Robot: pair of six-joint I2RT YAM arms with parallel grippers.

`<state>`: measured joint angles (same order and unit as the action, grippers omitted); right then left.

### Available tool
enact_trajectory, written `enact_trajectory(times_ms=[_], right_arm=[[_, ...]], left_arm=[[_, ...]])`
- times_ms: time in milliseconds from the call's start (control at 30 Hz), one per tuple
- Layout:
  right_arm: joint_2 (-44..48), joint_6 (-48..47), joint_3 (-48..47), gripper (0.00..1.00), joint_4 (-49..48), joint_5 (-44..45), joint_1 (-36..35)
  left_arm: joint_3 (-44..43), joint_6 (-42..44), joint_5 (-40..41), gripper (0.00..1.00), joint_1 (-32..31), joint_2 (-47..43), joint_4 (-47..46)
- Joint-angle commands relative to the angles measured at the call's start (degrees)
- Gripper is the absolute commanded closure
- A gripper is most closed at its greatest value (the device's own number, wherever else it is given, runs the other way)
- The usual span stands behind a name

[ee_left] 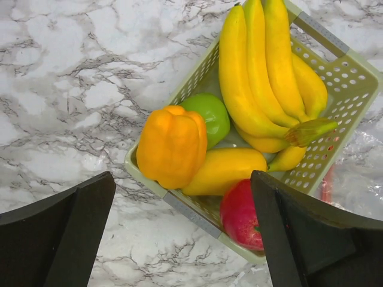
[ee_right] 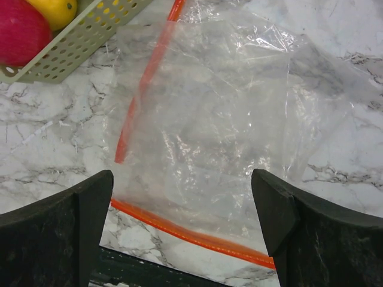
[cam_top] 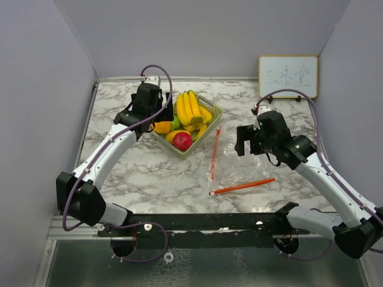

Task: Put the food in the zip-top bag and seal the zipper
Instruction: Pick up the zipper food storage bag at the center of the board.

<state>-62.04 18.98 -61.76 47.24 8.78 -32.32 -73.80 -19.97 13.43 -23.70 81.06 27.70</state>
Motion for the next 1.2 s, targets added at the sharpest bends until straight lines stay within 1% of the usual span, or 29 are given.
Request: enact_trajectory(times_ms=[0,133,267,333,467,567,633,900,1100,1167], right_arm=[[3.99,3.22,0.63,0.01,5.07,0.87,-0.47],[5.42,6.82,2.06,0.01,6.87,-1.48,-0.47],[5.43,10.29,5.33,0.01,7.17,-2.74,-0.46],[5.35,11.77,6.60,0.01,6.93,-1.33,-0.47],[4.96,13.02,8.38,0.01,4.63,5.26,-0.47],[1.88,13.90,7.99,0.01,4.73,9.92,-0.39],[-0.11,13.38,8.36,0.01,3.33,9.24,-0.38],[-6.46,14.79,9.85,0.01,1.08,12.59,-0.29],[-9.65,13.41,12.52,0.01,-2.35,11.49,-0.20],[-10.69,13.01,13.23,0.08,-3.66,9.75,-0.20]], left_arm=[[-0.77,-0.14,1.59,0.01,-0.20,-3.36,-0.73],[0.70,0.69,-1.82,0.01,-0.20,-5.19,-1.72],[4.90,3.88,-8.65,0.01,-0.20,-9.32,-5.31],[8.36,3.75,-11.37,0.01,-0.19,-13.31,-8.11],[16.12,2.79,-15.10,0.01,-0.20,-22.83,-13.74],[19.15,2.60,-16.75,0.01,-0.20,-28.46,-15.28],[19.90,2.81,-17.91,0.01,-0.20,-30.87,-14.92],[21.18,3.26,-19.09,0.01,-0.20,-34.31,-12.51],[21.52,3.80,-19.24,0.01,-0.20,-34.26,-11.71],[21.66,3.75,-19.63,0.01,-0.20,-34.58,-11.79]])
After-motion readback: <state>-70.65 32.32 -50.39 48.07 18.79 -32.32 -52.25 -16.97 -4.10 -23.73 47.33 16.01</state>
